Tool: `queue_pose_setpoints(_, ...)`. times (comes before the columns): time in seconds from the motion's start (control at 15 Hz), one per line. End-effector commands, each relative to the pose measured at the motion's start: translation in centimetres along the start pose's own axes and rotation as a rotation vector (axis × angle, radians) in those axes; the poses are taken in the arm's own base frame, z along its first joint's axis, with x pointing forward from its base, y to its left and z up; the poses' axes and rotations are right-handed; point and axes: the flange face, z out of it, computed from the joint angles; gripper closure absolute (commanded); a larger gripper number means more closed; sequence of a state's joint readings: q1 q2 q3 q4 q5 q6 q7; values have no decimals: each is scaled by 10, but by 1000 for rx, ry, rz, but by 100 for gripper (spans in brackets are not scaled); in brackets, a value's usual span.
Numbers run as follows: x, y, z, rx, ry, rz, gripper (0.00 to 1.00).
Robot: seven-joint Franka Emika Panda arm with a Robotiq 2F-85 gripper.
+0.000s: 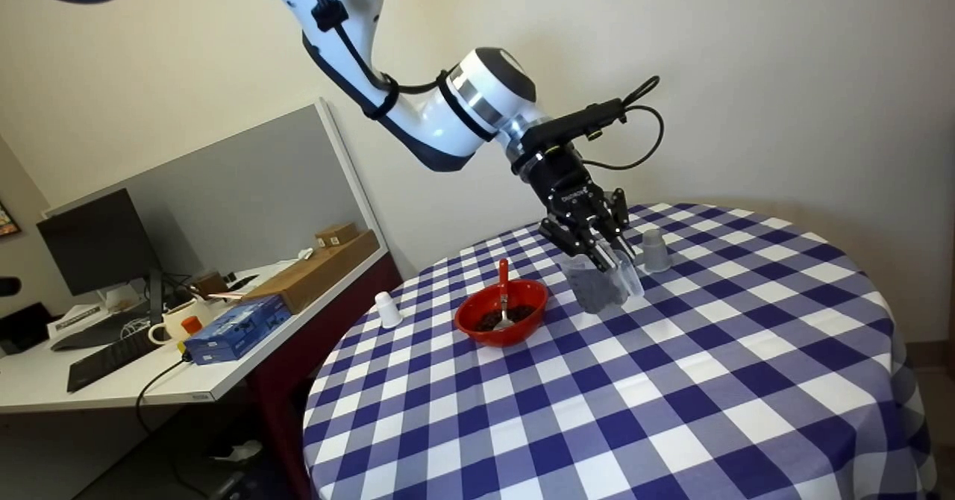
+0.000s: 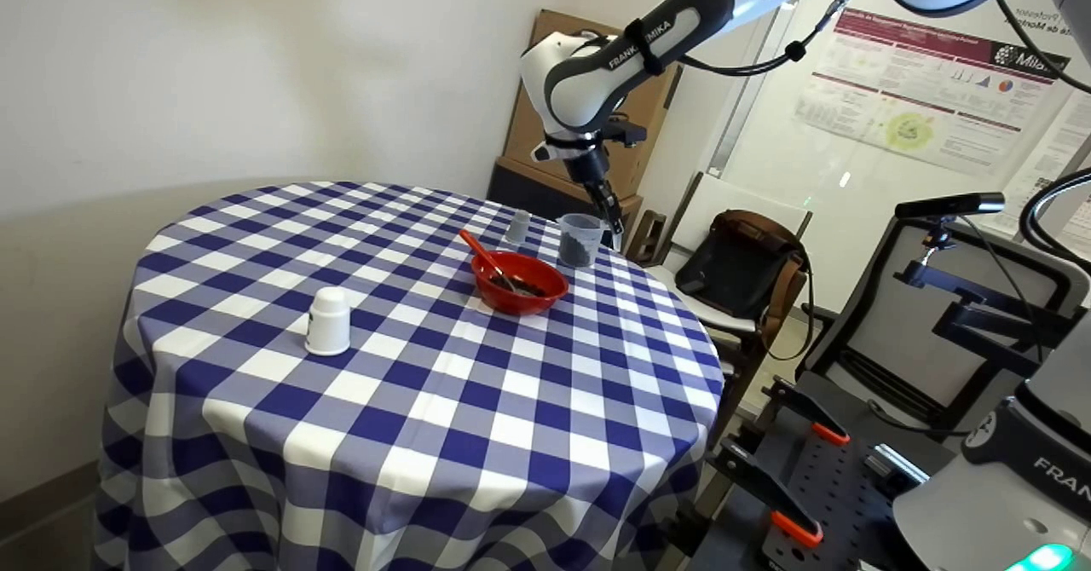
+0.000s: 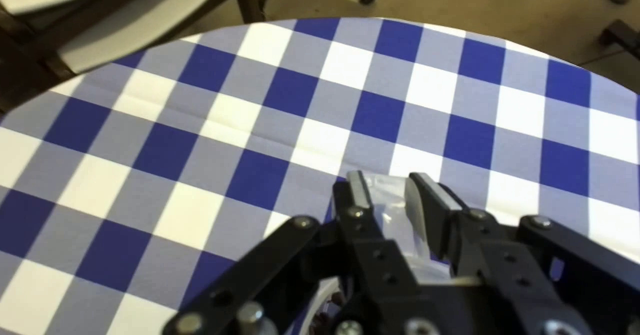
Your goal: Pour some contents of the jug into the red bowl
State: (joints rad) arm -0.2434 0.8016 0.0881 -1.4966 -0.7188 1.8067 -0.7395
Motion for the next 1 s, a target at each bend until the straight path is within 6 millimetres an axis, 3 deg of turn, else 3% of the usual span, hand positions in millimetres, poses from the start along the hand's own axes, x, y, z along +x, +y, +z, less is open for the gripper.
queue_pose_setpoints(0.0,-5,12,18,169,112,-19,88)
queue_pose_setpoints(0.4,-8,17,41,387,254,73,88)
queue_pose_setpoints(0.93,-29,37,52,380,211,242,88)
